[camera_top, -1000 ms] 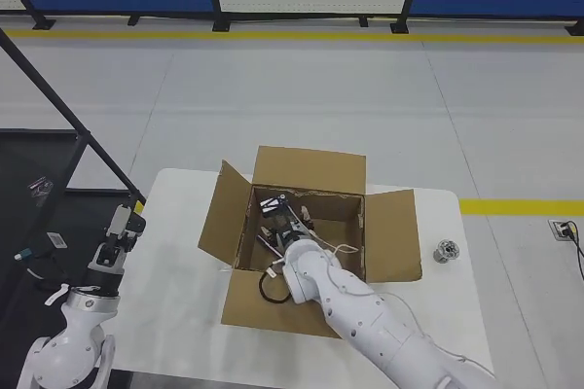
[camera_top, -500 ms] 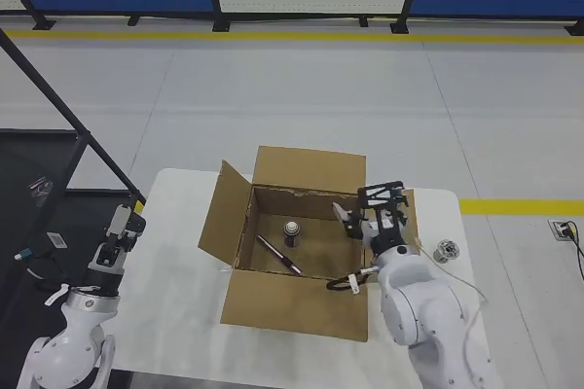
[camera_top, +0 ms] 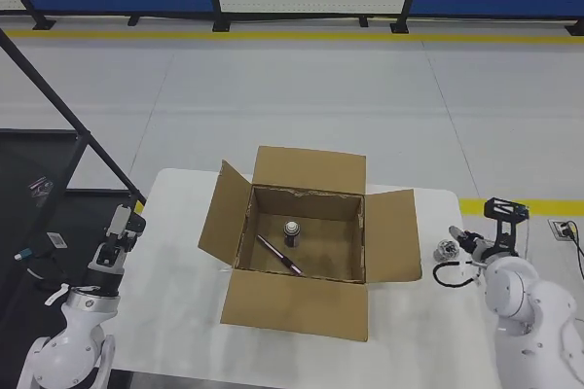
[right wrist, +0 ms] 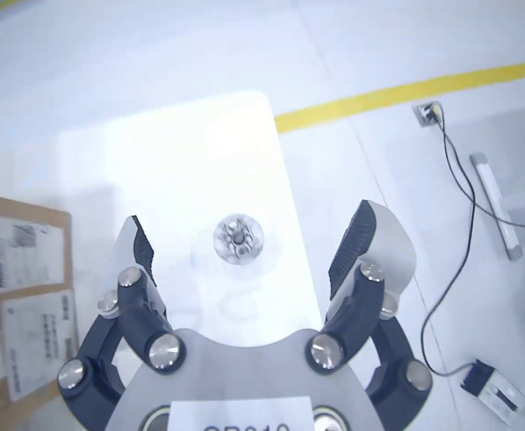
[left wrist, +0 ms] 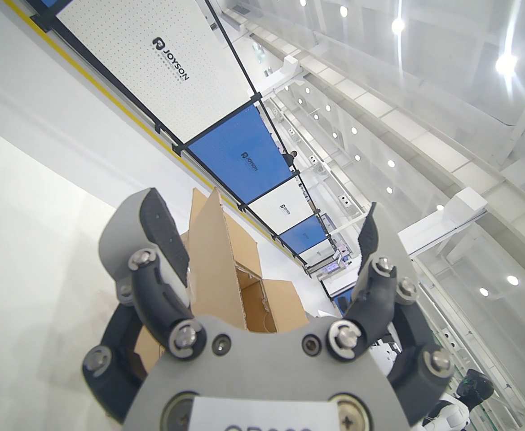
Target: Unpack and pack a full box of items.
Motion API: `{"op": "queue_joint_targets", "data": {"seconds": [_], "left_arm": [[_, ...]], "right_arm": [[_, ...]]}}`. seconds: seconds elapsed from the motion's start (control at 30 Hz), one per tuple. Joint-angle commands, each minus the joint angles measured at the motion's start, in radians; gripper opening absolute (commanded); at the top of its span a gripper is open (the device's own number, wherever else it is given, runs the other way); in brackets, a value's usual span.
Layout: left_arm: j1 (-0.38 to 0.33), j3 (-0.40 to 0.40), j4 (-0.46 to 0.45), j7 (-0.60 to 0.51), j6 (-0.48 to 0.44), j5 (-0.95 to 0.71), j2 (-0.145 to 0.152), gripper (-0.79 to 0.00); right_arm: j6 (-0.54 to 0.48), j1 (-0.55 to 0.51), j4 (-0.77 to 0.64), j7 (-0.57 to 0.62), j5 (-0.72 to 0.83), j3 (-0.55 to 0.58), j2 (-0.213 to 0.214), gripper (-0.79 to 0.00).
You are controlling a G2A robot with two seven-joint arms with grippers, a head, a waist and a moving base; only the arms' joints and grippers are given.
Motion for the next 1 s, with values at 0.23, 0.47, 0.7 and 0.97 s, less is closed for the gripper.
{"op": "queue_joint_targets", "data": {"seconds": [0.23,0.47,0.7,0.97], "left_arm": [[0.0,0.0,0.0,0.0,0.0,0.0,0.0,0.0],[0.0,0.0,0.0,0.0,0.0,0.0,0.0,0.0],[0.0,0.0,0.0,0.0,0.0,0.0,0.0,0.0],[0.0,0.0,0.0,0.0,0.0,0.0,0.0,0.0]], "right_arm": [[-0.07,0.102,0.253,0.017,0.011,-0.04,0.007,0.0],[-0.114,0.168,0.388,-0.016,0.056,-0.052,0.012,-0.083],[-0.125,0.22,0.477,-0.022,0.097,-0.053,0.018,-0.477],[-0.113,0.232,0.469,-0.049,0.124,-0.041,0.028,-0.785]]}}
